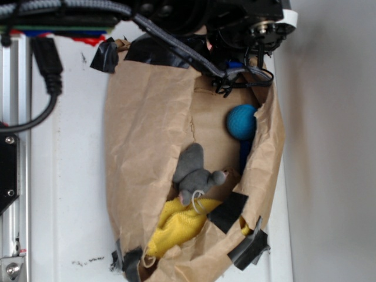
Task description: Grab the green animal.
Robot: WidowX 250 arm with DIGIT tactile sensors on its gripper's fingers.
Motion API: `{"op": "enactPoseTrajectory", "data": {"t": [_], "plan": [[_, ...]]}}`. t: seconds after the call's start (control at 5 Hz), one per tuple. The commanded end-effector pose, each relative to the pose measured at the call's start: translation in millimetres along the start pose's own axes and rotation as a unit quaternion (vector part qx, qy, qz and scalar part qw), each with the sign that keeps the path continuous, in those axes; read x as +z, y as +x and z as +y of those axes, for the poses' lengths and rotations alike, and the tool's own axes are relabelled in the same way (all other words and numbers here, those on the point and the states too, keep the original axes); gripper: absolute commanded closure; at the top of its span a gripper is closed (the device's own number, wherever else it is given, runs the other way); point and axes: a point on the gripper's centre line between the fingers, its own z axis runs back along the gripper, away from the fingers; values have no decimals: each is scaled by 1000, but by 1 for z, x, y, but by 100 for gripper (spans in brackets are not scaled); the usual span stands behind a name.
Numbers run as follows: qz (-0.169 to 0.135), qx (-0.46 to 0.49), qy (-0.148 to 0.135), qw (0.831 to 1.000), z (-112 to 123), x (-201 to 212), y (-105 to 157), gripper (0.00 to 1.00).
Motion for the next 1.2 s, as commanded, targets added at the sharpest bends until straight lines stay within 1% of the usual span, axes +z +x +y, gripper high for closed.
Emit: {"op": "enactPoseTrajectory", "data": {"t": [0.0, 0.2, 0.4, 0.6, 0.8, 1.0], "plan": [[-40, 6, 4, 999, 14, 35, -9, 100], [-43, 6, -5, 999, 17, 46, -18, 100], [-43, 11, -4, 999, 23, 49, -21, 100], [-28, 13, 3, 1000, 25, 44, -18, 0], [-5, 16, 17, 1000, 27, 32, -20, 0], [7, 16, 27, 999, 29, 22, -24, 0]]}}
